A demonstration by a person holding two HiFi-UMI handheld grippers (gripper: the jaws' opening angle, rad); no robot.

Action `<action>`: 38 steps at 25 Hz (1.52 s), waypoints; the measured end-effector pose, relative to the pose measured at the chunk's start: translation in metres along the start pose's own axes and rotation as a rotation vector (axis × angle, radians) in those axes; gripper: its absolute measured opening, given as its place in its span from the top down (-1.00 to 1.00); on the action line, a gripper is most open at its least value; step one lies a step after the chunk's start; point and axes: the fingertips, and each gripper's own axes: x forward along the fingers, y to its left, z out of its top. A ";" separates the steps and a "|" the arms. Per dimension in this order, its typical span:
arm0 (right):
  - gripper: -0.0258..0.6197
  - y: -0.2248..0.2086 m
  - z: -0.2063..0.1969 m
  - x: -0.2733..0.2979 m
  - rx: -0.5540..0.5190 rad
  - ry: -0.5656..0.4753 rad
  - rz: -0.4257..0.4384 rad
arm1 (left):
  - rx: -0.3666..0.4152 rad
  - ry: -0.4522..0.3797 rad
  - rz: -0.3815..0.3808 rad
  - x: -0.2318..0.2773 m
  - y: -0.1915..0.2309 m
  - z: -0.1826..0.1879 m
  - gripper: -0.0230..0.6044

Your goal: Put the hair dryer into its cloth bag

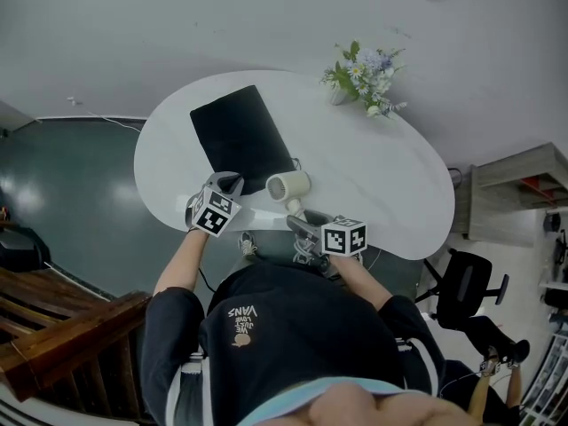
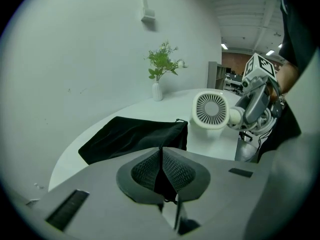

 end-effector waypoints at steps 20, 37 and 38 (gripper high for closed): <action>0.28 0.007 -0.002 0.065 -0.113 0.108 -0.091 | -0.007 -0.125 -0.062 -0.019 0.008 0.029 0.82; 0.28 0.010 0.032 0.127 -0.226 0.113 -0.182 | 0.136 -0.196 -0.168 -0.034 0.005 0.029 0.82; 0.28 0.010 0.035 0.131 -0.234 0.115 -0.187 | 0.140 -0.205 -0.176 -0.036 0.005 0.030 0.82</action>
